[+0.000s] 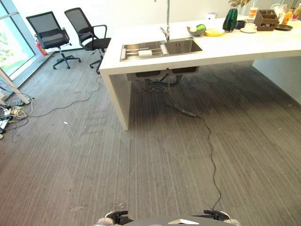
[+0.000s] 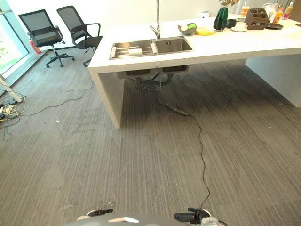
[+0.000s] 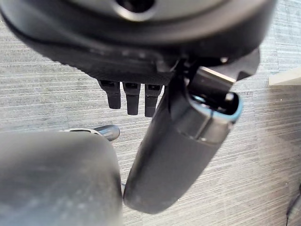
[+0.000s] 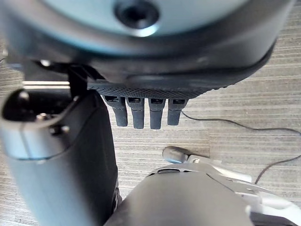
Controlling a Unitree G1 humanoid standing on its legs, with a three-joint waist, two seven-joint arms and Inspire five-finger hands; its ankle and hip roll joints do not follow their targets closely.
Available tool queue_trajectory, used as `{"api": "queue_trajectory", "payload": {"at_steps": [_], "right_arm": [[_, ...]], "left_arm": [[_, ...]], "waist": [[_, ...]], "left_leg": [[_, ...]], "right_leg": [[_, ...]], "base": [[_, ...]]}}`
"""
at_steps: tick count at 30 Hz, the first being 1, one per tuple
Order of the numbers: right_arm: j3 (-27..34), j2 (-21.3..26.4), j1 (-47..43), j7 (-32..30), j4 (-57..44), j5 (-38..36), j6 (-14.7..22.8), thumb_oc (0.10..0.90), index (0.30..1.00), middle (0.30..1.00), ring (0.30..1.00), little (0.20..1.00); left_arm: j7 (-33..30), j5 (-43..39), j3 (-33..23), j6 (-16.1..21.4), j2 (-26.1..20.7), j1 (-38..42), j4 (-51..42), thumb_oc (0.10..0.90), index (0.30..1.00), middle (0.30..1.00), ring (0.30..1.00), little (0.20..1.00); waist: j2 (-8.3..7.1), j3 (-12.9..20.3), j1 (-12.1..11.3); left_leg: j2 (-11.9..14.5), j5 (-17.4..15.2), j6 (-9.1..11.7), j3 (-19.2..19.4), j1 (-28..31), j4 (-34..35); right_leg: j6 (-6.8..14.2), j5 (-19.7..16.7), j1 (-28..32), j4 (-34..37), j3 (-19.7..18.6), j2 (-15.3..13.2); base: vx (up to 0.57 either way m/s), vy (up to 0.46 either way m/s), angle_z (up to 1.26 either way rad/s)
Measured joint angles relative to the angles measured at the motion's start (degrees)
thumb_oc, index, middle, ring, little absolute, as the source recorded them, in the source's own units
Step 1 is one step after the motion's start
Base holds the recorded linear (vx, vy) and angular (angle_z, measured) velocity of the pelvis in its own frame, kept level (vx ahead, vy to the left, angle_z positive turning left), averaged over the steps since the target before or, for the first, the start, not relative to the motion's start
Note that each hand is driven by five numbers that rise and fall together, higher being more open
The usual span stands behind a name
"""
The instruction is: Place the dishes in the dishwasher.
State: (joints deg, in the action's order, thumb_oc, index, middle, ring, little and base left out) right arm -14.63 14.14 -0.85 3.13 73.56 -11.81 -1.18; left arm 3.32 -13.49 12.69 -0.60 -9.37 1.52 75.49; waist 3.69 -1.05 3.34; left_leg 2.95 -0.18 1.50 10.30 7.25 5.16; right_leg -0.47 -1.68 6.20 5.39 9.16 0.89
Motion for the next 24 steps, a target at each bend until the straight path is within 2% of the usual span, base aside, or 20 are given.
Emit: {"api": "queue_trajectory", "payload": {"at_steps": [4,6,7,8,9,10,11,12,13,15,18,20,21,22,23,24], "right_arm": [[-0.01,0.85,-2.22,-0.14,-0.46,-1.95,-0.07,0.8,0.9,0.9,0.9,0.9],[-0.02,2.21,-4.76,-0.3,-0.86,-1.97,-0.08,0.8,0.9,0.9,0.9,0.9],[-0.05,3.13,-6.23,-0.6,-1.79,-1.98,-0.08,0.8,0.9,0.9,0.9,0.9],[-0.04,3.39,-6.41,-0.74,-2.84,-1.98,-0.15,0.8,0.9,0.9,0.9,0.9],[-0.1,2.88,-6.24,-0.81,-3.63,-2.02,-0.06,0.8,0.9,0.9,0.9,0.9],[-0.1,2.88,-6.24,-0.81,-3.63,-2.02,-0.06,0.8,0.9,0.9,0.9,0.9],[-0.06,1.7,-7.09,-0.83,-4.32,-2.38,-0.04,0.8,0.9,0.9,0.9,0.9],[-0.06,1.7,-7.09,-0.83,-4.32,-2.38,-0.04,0.8,0.9,0.9,0.9,0.9],[-0.06,1.38,-6.75,-0.88,-4.96,-2.51,-0.07,0.8,0.9,0.9,0.9,0.9],[-0.23,1.19,-6.39,-0.88,-5.78,-4.18,-0.27,0.8,0.9,0.9,0.9,0.9],[0.12,0.79,-6.19,-0.99,-3.96,-4.8,-0.23,0.8,0.9,0.9,0.9,0.9],[0.11,0.73,-6.12,-0.95,-3.9,-5.33,-0.24,0.8,0.9,0.9,0.9,0.9],[0.16,1.23,-5.41,-0.81,-3.38,-6.26,-0.14,0.8,0.9,0.9,0.9,0.9],[0.16,1.23,-5.41,-0.81,-3.38,-6.26,-0.14,0.8,0.9,0.9,0.9,0.9],[0.55,1.85,-4.73,-0.74,-2.7,-6.33,-0.1,0.8,0.9,0.9,0.9,0.9],[1.12,1.94,-4.5,-0.68,-2.4,-6.29,-0.21,0.8,0.9,0.9,0.9,0.9]], "left_arm": [[-0.8,-1.85,2.67,-0.02,0.73,1.33,-3.61,0.8,0.9,0.9,0.9,0.9],[-1.09,-1.92,4.28,-0.14,1.05,4.19,-5.36,0.8,0.9,0.9,0.9,0.9],[-1.48,-2.0,6.57,-0.11,0.59,6.28,-7.15,0.8,0.9,0.9,0.9,0.9],[-1.63,-2.07,6.82,0.13,0.22,6.98,-8.12,0.8,0.9,0.9,0.9,0.9],[-1.89,-2.26,6.36,0.52,-0.66,7.95,-8.93,0.8,0.9,0.9,0.9,0.9],[-1.89,-2.26,6.36,0.52,-0.66,7.95,-8.93,0.8,0.9,0.9,0.9,0.9],[-2.34,-2.3,6.12,0.05,-2.38,8.96,-8.47,0.8,0.9,0.9,0.9,0.9],[-2.34,-2.3,6.12,0.05,-2.38,8.96,-8.47,0.8,0.9,0.9,0.9,0.9],[-2.49,-2.47,6.27,-0.13,-2.61,8.92,-7.78,0.8,0.9,0.9,0.9,0.9],[-2.8,-3.93,6.13,-0.78,-2.57,9.07,-6.24,0.8,0.9,0.9,0.9,0.9],[-2.84,-4.42,6.17,-1.32,-0.96,8.83,-4.18,0.8,0.9,0.9,0.9,0.9],[-2.82,-4.56,6.14,-1.34,-0.62,8.18,-4.07,0.8,0.9,0.9,0.9,0.9],[-2.74,-4.84,6.23,-1.35,0.73,6.37,-4.11,0.8,0.9,0.9,0.9,0.9],[-2.74,-4.84,6.23,-1.35,0.73,6.37,-4.11,0.8,0.9,0.9,0.9,0.9],[-2.47,-4.93,6.43,-1.4,1.75,5.65,-4.31,0.8,0.9,0.9,0.9,0.9],[-2.1,-5.06,6.52,-1.3,1.89,5.4,-4.72,0.8,0.9,0.9,0.9,0.9]], "waist": [[-0.06,-1.75,-0.32],[0.63,-4.18,-0.67],[1.13,-6.02,-0.71],[0.5,-6.6,-0.55],[-1.53,-7.03,-0.27],[-1.53,-7.03,-0.27],[-4.24,-7.7,-0.35],[-4.24,-7.7,-0.35],[-4.82,-7.68,0.25],[-5.04,-7.83,0.34],[-5.1,-7.97,2.38],[-5.13,-7.78,2.4],[-3.33,-6.14,3.42],[-3.33,-6.14,3.42],[-1.06,-5.07,3.64],[-0.71,-4.82,3.15]], "left_leg": [[-1.05,-0.38,-1.05,0.02,-0.21,0.25],[-1.89,-0.87,-3.74,-0.04,-0.84,0.33],[-1.59,-0.77,-4.29,-0.22,-0.77,0.36],[-1.8,-0.2,-4.16,-0.42,-0.22,0.34],[-3.3,-0.52,-4.82,-0.72,0.54,0.04],[-3.3,-0.52,-4.82,-0.72,0.54,0.04],[-4.5,-1.65,-5.04,-0.04,1.17,0.35],[-4.5,-1.65,-5.04,-0.04,1.17,0.35],[-4.55,-2.25,-4.82,-0.07,1.51,0.13],[-4.48,-3.39,-4.4,-0.06,1.68,0.2],[-4.6,-6.26,-3.26,-2.76,4.43,0.01],[-4.44,-7.53,-2.82,-3.37,6.01,-0.01],[-1.66,-10.68,-1.03,-5.48,8.82,0.32],[-1.66,-10.68,-1.03,-5.48,8.82,0.32],[1.56,-10.86,-0.15,-6.7,10.5,-0.81],[3.04,-9.79,1.49,-7.08,10.63,-4.26]], "right_leg": [[0.72,0.24,-1.01,-1.39,-0.12,-1.07],[3.01,1.7,-5.24,-9.61,-0.14,-1.93],[6.32,3.99,-10.21,-20.08,-0.24,-3.16],[8.11,5.91,-14.06,-28.44,-0.44,-4.68],[9.1,7.63,-17.71,-34.83,-1.42,-7.09],[9.1,7.63,-17.71,-34.83,-1.42,-7.09],[9.82,7.5,-22.27,-37.4,-1.46,-9.18],[9.82,7.5,-22.27,-37.4,-1.46,-9.18],[10.02,7.25,-23.56,-33.68,-0.93,-9.03],[10.15,6.05,-24.15,-18.92,1.16,-8.93],[11.29,-0.59,-23.2,-2.62,2.39,-9.52],[11.05,-1.66,-22.87,-2.58,2.32,-9.73],[9.38,-7.23,-22.08,-6.75,3.17,-8.63],[9.38,-7.23,-22.08,-6.75,3.17,-8.63],[8.02,-7.92,-20.89,-9.4,3.85,-6.26],[5.78,-7.21,-19.09,-10.54,3.44,-4.81]], "base": [[-0.02,0.192,-0.02],[0.0,0.19,-0.11],[0.02,0.098,-0.02],[0.14,0.064,0.1],[0.14,0.064,0.12],[0.33,0.013,-0.08],[0.2,-0.017,-0.13],[0.29,-0.027,-0.19],[0.22,-0.038,-0.05],[0.39,-0.077,-0.01],[0.55,-0.136,0.38],[0.43,-0.167,0.44],[0.29,-0.143,0.39],[0.42,-0.206,0.77],[0.27,-0.15,0.54],[0.52,-0.356,0.72]]}}
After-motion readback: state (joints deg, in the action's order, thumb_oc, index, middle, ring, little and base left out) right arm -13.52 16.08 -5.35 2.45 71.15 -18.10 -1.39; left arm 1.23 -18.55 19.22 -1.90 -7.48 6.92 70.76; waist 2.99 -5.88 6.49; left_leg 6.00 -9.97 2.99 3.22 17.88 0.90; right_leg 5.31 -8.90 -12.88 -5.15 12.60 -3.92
